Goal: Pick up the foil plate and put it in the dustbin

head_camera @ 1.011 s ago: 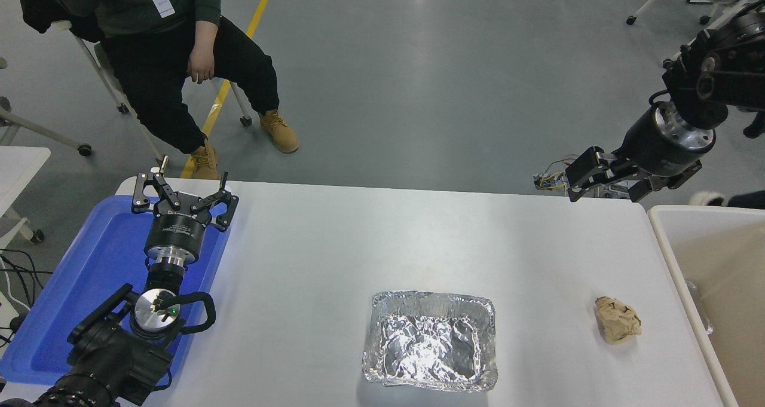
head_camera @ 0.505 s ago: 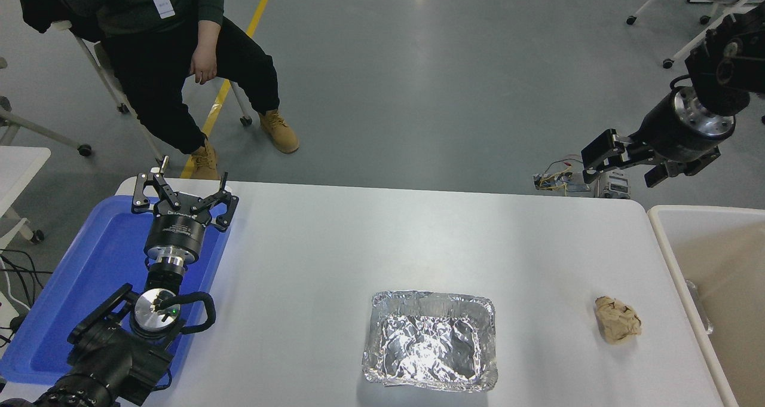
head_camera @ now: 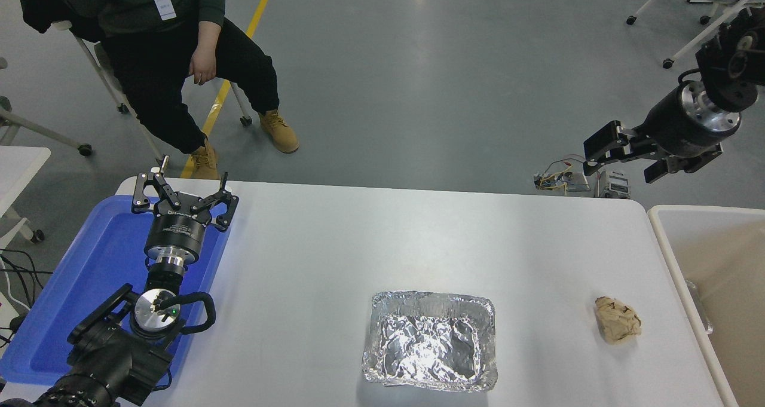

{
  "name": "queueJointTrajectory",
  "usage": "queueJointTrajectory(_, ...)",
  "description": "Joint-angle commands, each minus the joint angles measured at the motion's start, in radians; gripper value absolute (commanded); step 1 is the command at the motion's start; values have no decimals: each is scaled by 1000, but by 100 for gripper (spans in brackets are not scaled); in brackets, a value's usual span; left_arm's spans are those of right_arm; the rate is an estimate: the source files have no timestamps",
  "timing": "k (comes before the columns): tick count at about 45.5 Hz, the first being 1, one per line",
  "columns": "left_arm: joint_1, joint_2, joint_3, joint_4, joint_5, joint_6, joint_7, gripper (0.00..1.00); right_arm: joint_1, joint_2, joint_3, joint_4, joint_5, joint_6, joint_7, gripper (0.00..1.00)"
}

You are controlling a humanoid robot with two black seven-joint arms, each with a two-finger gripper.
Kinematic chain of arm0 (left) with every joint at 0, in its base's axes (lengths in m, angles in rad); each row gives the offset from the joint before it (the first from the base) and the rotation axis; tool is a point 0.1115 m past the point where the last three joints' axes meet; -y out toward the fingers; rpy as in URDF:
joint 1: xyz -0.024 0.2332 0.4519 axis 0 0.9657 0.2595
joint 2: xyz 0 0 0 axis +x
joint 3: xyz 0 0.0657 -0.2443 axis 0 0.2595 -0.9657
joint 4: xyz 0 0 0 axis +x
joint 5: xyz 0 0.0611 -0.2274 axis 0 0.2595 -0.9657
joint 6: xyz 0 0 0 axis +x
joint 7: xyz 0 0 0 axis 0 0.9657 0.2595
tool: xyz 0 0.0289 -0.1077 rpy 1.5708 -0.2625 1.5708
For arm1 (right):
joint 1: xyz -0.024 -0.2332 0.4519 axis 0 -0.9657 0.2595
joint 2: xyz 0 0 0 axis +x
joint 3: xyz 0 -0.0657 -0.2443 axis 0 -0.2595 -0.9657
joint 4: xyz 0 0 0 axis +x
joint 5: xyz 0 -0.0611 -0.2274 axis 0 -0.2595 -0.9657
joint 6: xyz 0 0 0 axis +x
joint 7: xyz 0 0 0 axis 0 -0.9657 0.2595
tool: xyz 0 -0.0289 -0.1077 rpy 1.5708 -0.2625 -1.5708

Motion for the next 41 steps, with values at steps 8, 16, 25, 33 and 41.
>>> queueJointTrajectory(8, 0, 0, -1, 0, 0, 0, 0, 100, -31, 15, 76, 124, -14, 0, 0, 100)
queueJointTrajectory(16, 0, 0, -1, 0, 0, 0, 0, 100, -97, 66, 110, 147, -17, 0, 0, 100)
queueJointTrajectory(25, 0, 0, -1, 0, 0, 0, 0, 100, -210, 112, 150, 142, -17, -11, 0, 100)
queueJointTrajectory(33, 0, 0, -1, 0, 0, 0, 0, 100, -302, 126, 153, 142, -14, -95, 0, 100)
queueJointTrajectory(41, 0, 0, 0, 0, 0, 0, 0, 100, -368, 137, 154, 142, -1, -170, 0, 100)
